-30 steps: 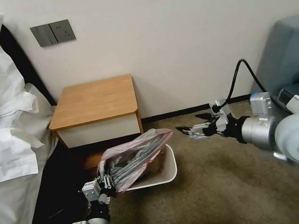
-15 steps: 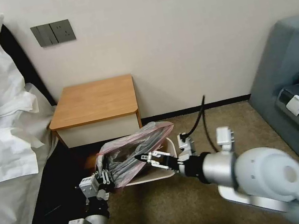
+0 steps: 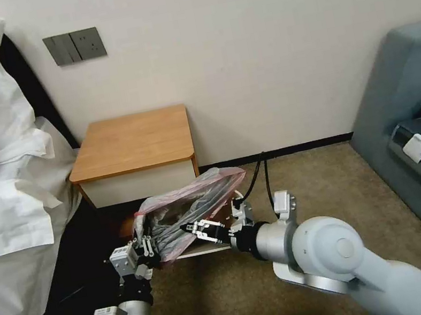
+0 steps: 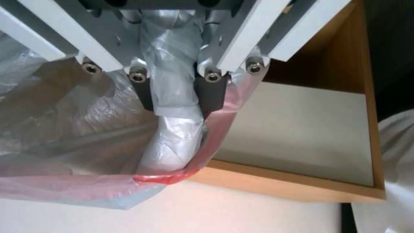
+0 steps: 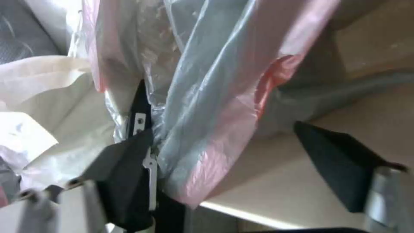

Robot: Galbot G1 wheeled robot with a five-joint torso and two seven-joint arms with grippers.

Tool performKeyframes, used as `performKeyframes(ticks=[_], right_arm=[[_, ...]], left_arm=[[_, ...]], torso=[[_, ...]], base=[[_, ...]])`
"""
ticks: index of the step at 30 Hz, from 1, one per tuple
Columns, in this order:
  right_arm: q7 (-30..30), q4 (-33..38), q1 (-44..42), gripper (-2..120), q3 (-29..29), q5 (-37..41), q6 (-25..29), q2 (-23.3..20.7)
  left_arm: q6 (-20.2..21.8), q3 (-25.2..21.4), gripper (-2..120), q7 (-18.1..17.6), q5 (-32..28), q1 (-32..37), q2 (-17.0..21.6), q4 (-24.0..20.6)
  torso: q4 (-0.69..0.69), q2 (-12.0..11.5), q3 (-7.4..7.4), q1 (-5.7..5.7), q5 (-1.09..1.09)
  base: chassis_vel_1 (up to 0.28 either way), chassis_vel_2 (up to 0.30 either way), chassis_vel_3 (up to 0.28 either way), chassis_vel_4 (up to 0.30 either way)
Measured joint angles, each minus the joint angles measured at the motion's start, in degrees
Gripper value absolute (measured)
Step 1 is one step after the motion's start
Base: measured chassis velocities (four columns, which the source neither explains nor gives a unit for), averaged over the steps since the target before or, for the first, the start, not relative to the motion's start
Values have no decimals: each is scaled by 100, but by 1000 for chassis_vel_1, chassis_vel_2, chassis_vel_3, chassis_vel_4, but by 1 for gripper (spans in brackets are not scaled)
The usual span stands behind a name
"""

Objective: Pick up the garbage bag from the table and place it over the trash can.

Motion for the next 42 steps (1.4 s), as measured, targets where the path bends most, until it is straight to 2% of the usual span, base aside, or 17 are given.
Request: performKeyframes(ticks=[4,5,8,9,12,13,16,17,20,21,22,29,42], right_arm=[[-24,-159,76,66,-66,-17,-1,132],[-24,-159,76,66,-66,-17,-1,132],[-69,-238,128,51,-108,-98,11,198],[-69,-238,128,51,-108,-98,11,198],[-147,-316,154,36,-130,-238,14,221],[-147,-316,154,36,-130,-238,14,221],[-217,-300,151,22,-124,-278,15,222],[-217,-300,151,22,-124,-278,15,222],[-272,-264,147,7,-136,-324,15,220],[-272,-264,147,7,-136,-324,15,220],[-292,-251,141,2,-143,-348,14,219],[-366,-183,90,0,-183,-479,10,206],[-374,590,-273,0,-169,-495,-43,-203]], left_arm=[[24,-15,8,0,-60,-7,9,-3],[24,-15,8,0,-60,-7,9,-3],[34,-21,8,0,-91,-14,10,-3],[34,-21,8,0,-91,-14,10,-3],[57,-24,8,0,-135,-16,6,-3],[57,-24,8,0,-135,-16,6,-3],[69,-36,8,-5,-158,-35,2,2],[69,-36,8,-5,-158,-35,2,2],[91,-35,8,-12,-162,-47,-16,24],[91,-35,8,-12,-162,-47,-16,24],[99,-33,8,-15,-163,-48,-23,28],[116,-28,8,-53,-167,-48,-45,51],[287,-70,8,-378,-549,-80,-34,48]], torso=[[0,0,0,0,0],[0,0,0,0,0],[1,0,0,0,0],[1,0,0,0,0],[0,0,0,0,0],[0,0,0,0,0],[0,0,0,0,0],[0,0,0,0,0],[0,0,0,0,0],[0,0,0,0,0],[0,0,0,0,0],[0,0,0,0,0],[0,0,0,0,1]], base=[[0,0,0,0],[0,0,0,0],[0,0,0,0],[0,0,0,0],[0,0,0,0],[0,0,0,0],[0,0,0,0],[0,0,0,0],[0,0,0,0],[0,0,0,0],[0,0,0,0],[0,0,0,0],[0,0,0,0]])
